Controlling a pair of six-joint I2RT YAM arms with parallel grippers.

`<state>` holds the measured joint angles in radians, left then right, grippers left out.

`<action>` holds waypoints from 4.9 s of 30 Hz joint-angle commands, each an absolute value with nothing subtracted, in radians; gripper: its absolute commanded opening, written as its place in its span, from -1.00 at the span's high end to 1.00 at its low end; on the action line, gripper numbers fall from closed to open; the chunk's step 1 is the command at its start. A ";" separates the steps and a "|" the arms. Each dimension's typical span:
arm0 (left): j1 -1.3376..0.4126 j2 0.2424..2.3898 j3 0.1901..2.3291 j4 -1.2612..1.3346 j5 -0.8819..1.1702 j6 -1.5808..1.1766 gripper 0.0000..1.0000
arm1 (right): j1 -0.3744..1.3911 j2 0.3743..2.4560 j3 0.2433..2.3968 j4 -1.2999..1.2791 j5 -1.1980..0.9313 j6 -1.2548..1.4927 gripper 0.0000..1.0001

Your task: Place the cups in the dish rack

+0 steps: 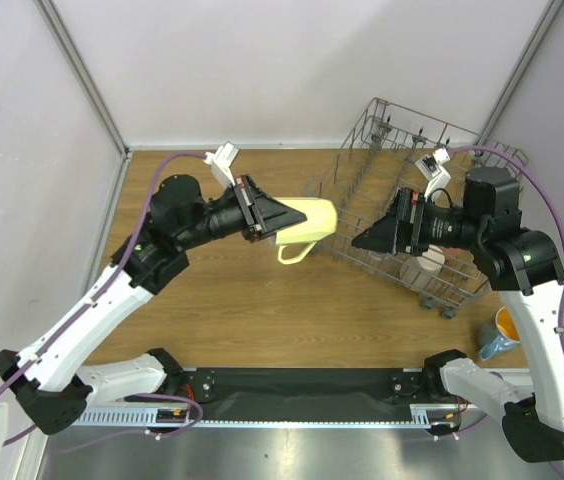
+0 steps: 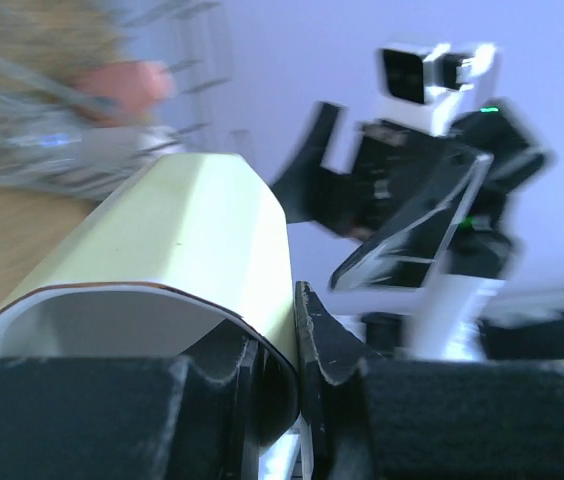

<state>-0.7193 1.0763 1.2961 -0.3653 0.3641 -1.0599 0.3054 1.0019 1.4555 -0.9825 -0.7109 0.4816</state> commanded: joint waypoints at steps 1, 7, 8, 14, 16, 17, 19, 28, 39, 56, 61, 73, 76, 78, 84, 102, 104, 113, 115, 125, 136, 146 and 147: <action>-0.719 1.066 1.230 0.148 0.503 -1.319 0.99 | 0.319 0.974 1.480 -0.804 -0.873 0.517 -0.99; -0.739 1.071 1.227 0.284 0.494 -1.367 0.99 | 0.330 0.957 1.460 -0.706 -0.908 0.578 -1.00; -0.747 1.071 1.215 0.319 0.492 -1.391 0.99 | 0.333 0.953 1.450 -0.683 -0.914 0.590 -1.00; -0.801 1.077 1.164 0.414 0.463 -1.459 0.99 | 0.339 0.940 1.443 -0.640 -0.913 0.600 -1.00; -0.830 1.072 1.161 0.410 0.431 -1.459 0.99 | 0.341 0.933 1.439 -0.624 -0.894 0.597 -0.99; -0.842 1.071 1.152 0.413 0.416 -1.460 0.99 | 0.341 0.925 1.439 -0.623 -0.882 0.595 -1.00; -0.865 1.068 1.143 0.432 0.384 -1.474 0.99 | 0.342 0.917 1.437 -0.621 -0.867 0.585 -0.99; -0.910 1.106 1.147 0.468 0.390 -1.494 0.99 | 0.344 0.910 1.417 -0.563 -0.894 0.606 -0.99; -0.939 1.166 1.175 0.529 0.391 -1.515 0.99 | 0.345 0.891 1.399 -0.520 -0.931 0.617 -0.99; -0.956 1.197 1.161 0.629 0.420 -1.548 0.99 | 0.344 0.862 1.384 -0.520 -0.966 0.583 -0.98; -0.954 1.174 1.129 0.655 0.434 -1.557 0.99 | 0.333 0.857 1.385 -0.499 -1.017 0.587 -0.89; -0.959 1.177 1.144 0.618 0.486 -1.532 0.99 | 0.319 0.844 1.361 -0.373 -1.080 0.703 -0.97; -0.960 1.169 1.147 0.592 0.483 -1.519 0.99 | 0.318 0.847 1.351 -0.374 -1.081 0.727 -0.96; -0.962 1.169 1.158 0.554 0.491 -1.505 0.99 | 0.316 0.847 1.344 -0.377 -1.075 0.735 -0.96; -0.968 1.160 1.206 0.446 0.483 -1.453 0.99 | 0.318 0.853 1.350 -0.433 -1.054 0.715 -0.79; -0.914 1.003 1.069 0.202 0.371 -1.407 -0.99 | 0.307 0.882 1.382 -0.552 -0.956 0.612 1.00; -0.887 0.970 1.065 0.079 0.332 -1.387 -0.99 | 0.304 0.894 1.405 -0.616 -0.872 0.585 1.00; -0.755 0.796 0.977 -0.321 0.267 -1.387 -1.00 | 0.258 1.029 1.554 -0.868 -0.447 0.491 1.00; -0.750 0.773 0.936 -0.289 0.281 -1.405 -0.99 | 0.215 1.048 1.565 -0.887 -0.430 0.482 1.00; -0.632 0.836 0.968 -0.305 0.488 -1.345 -0.99 | 0.026 1.186 1.669 -0.837 -0.364 0.526 1.00; -0.578 0.956 1.135 -0.511 0.600 -1.233 -0.99 | -0.089 1.500 1.899 -1.083 -0.092 0.522 1.00; -0.519 0.924 1.115 -0.621 0.637 -1.181 -0.99 | -0.051 1.660 1.937 -1.097 0.153 0.440 1.00; -0.512 0.922 1.109 -0.627 0.640 -1.183 -0.99 | -0.048 1.675 1.937 -1.095 0.156 0.442 1.00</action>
<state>-0.5365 0.9546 1.0924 -0.5869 0.6033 -1.2171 -0.0681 1.6741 1.8759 -1.1370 0.0673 0.4732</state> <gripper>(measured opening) 0.996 0.830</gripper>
